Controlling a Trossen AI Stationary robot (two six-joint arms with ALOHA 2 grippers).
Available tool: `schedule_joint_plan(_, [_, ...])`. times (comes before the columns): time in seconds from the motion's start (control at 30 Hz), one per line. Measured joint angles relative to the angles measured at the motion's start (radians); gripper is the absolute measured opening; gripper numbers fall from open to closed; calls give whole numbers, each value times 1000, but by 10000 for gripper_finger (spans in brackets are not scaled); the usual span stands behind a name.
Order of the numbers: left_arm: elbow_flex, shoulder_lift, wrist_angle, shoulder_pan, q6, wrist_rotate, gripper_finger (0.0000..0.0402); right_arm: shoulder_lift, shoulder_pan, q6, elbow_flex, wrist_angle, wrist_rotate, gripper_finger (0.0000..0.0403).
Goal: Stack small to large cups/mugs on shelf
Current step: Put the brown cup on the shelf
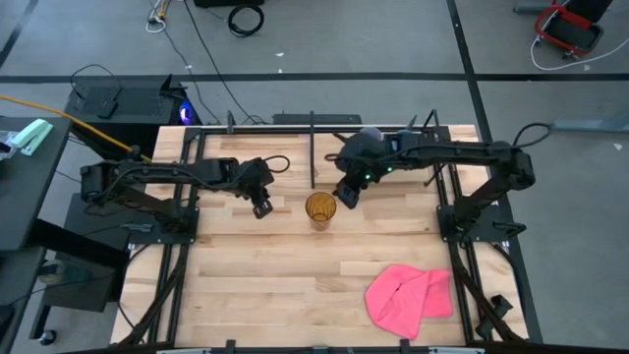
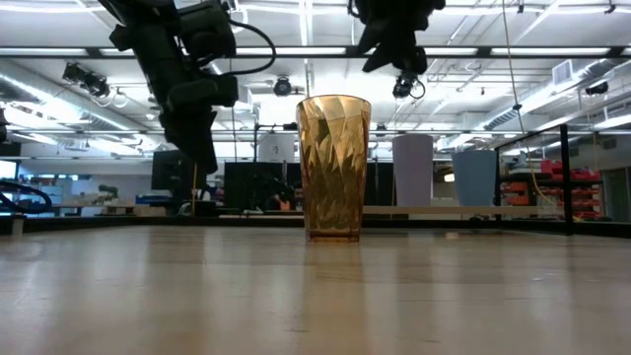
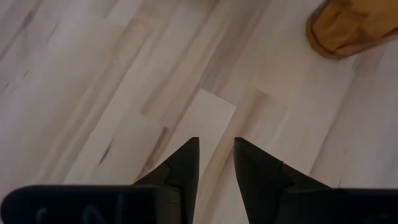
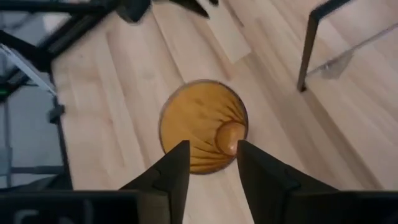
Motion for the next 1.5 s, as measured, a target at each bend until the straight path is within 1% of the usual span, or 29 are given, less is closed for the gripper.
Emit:
schedule_joint_plan(0.2, [0,2,21,0,0,-3,107,78,2,4,2,-2,19,150])
schedule_joint_plan(0.4, [0,2,46,0,0,-3,107,105,-15,-46,2,-13,86,149])
schedule_joint_plan(0.57, [0,2,59,0,16,-3,107,104,-18,-54,2,-34,102,149])
schedule_joint_plan(0.7, [0,2,71,1,16,-3,107,139,-4,-72,3,-79,117,149])
schedule_joint_plan(0.9, [0,2,70,1,18,-3,107,187,18,-79,3,-54,119,149])
schedule_joint_plan(1.07, [0,2,70,1,19,-3,107,185,15,-79,3,-51,130,149])
schedule_joint_plan(1.27, [0,2,71,1,27,-3,107,150,19,-79,4,-31,124,149])
schedule_joint_plan(1.5, [1,2,101,-18,16,-4,107,170,43,-79,3,-28,116,149])
